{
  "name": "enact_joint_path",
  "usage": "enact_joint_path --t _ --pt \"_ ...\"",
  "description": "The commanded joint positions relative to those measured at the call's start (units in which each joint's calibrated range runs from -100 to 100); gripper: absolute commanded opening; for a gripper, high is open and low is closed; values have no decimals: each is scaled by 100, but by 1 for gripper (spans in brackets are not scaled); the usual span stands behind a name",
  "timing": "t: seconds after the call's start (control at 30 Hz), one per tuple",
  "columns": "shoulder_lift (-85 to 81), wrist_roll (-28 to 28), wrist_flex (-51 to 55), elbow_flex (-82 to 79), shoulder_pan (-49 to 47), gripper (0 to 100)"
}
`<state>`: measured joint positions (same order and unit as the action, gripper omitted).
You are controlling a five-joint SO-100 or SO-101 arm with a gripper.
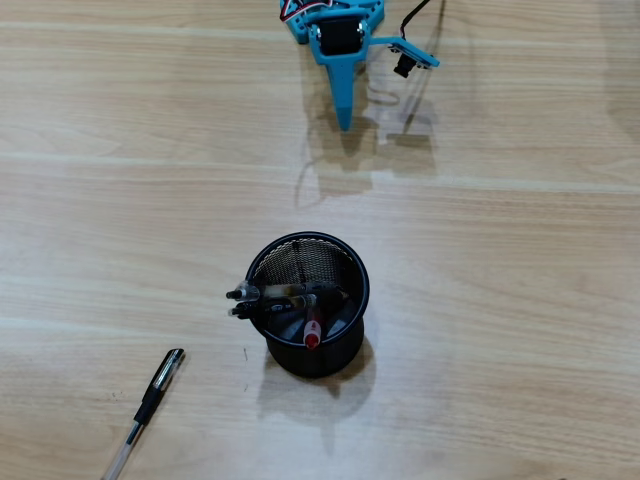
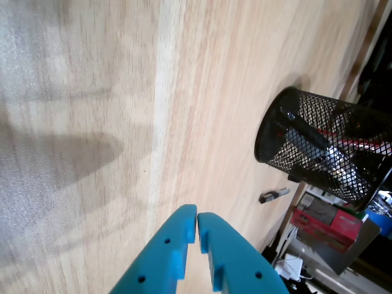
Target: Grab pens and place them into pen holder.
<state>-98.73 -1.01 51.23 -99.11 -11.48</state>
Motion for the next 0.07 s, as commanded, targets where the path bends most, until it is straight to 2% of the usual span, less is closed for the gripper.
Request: enact_joint_path --t 0.0,0.03 --pt "-76 -14 11 -25 -27 2" --pt "-76 -14 11 -25 -27 2"
